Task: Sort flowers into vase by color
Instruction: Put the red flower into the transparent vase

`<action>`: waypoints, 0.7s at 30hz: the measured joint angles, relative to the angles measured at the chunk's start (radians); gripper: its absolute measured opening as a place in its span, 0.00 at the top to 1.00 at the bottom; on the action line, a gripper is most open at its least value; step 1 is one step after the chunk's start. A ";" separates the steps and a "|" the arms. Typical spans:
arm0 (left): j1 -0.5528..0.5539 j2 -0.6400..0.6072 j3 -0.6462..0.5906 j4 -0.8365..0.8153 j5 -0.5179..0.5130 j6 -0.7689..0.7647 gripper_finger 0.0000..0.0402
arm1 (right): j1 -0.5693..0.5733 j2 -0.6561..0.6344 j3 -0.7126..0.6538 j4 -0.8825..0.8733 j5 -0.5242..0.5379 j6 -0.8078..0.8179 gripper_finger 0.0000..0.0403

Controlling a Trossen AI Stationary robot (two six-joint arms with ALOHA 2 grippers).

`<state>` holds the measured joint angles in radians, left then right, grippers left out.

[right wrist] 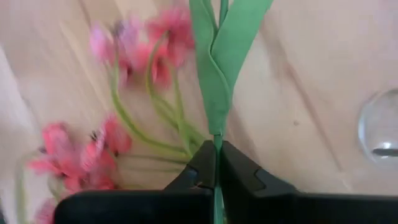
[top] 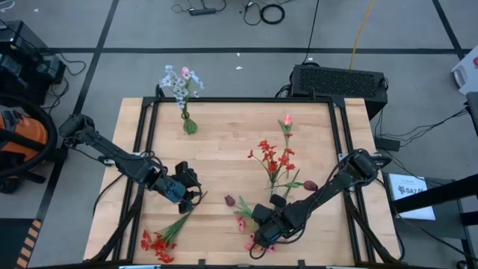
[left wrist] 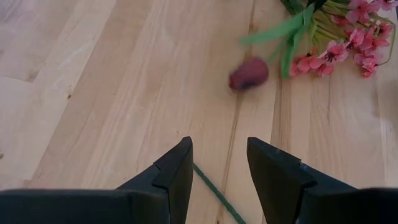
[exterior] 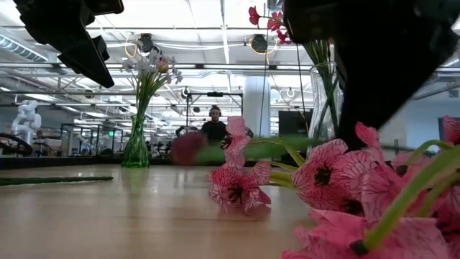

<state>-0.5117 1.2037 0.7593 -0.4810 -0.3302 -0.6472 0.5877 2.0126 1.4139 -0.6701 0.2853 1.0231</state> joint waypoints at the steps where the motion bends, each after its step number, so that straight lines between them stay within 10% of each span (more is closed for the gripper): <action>1: 0.000 0.000 0.000 0.000 0.000 0.000 0.61 | 0.003 -0.011 0.000 0.000 0.024 0.010 1.00; 11: 0.000 0.000 0.000 0.000 0.000 0.000 0.61 | 0.060 -0.149 0.000 0.004 0.322 0.097 1.00; 21: 0.000 0.000 0.000 0.000 0.000 0.000 0.61 | 0.188 -0.311 0.000 0.017 0.970 0.103 1.00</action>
<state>-0.5117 1.2037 0.7594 -0.4806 -0.3298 -0.6472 0.7757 1.7016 1.4139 -0.6534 1.2549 1.1265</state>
